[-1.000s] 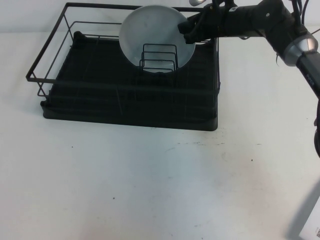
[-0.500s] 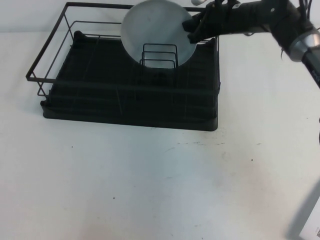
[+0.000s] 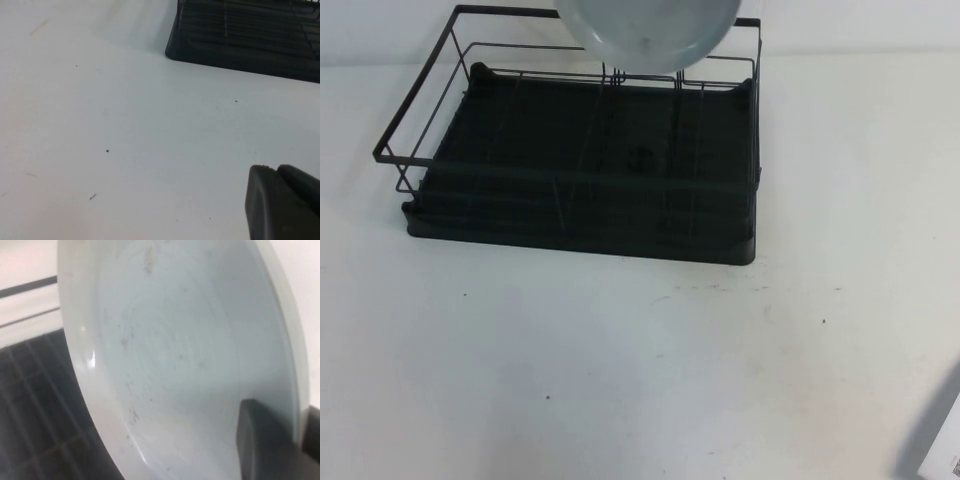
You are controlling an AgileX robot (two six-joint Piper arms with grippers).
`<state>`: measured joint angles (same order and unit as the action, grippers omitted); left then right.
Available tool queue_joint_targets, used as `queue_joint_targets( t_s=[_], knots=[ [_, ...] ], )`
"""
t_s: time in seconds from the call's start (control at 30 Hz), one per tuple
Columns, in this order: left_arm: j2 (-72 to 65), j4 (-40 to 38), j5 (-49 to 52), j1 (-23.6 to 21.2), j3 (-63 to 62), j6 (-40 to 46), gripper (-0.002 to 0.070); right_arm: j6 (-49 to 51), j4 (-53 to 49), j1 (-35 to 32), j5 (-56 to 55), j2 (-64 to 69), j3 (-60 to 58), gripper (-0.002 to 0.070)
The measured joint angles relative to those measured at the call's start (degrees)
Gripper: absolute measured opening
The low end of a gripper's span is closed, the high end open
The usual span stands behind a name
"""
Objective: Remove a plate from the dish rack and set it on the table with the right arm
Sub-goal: Place the plate from the table
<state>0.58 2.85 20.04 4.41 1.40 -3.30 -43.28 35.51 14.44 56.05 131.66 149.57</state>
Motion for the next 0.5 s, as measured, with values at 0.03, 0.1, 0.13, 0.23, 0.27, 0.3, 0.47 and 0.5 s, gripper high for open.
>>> queue_joint_targets(
  t_s=[0.03,0.1,0.13,0.23,0.27,0.3,0.47,0.5],
  knots=[
    [0.0,0.0,0.0,0.0,0.0,0.0,-0.0004,2.1,-2.1,0.0,1.94,-1.41,0.0,0.006],
    [0.0,0.0,0.0,0.0,0.0,0.0,-0.0004,6.27,-5.78,0.0,5.59,-4.1,0.0,0.006],
    [0.0,0.0,0.0,0.0,0.0,0.0,-0.0004,8.32,-7.58,0.0,7.69,-5.42,0.0,0.006],
    [0.0,0.0,0.0,0.0,0.0,0.0,-0.0004,13.58,-11.83,0.0,14.14,-8.91,0.0,0.006],
    [0.0,0.0,0.0,0.0,0.0,0.0,-0.0004,15.14,-13.18,0.0,15.33,-10.05,0.0,0.006],
    [0.0,0.0,0.0,0.0,0.0,0.0,-0.0004,16.53,-14.5,0.0,15.98,-10.98,0.0,0.006],
    [0.0,0.0,0.0,0.0,0.0,0.0,-0.0004,21.58,-17.59,0.0,16.58,-19.25,-5.9,0.006],
    [0.0,0.0,0.0,0.0,0.0,0.0,-0.0004,22.01,-17.68,0.0,16.58,-20.89,-7.76,0.006]
  ],
)
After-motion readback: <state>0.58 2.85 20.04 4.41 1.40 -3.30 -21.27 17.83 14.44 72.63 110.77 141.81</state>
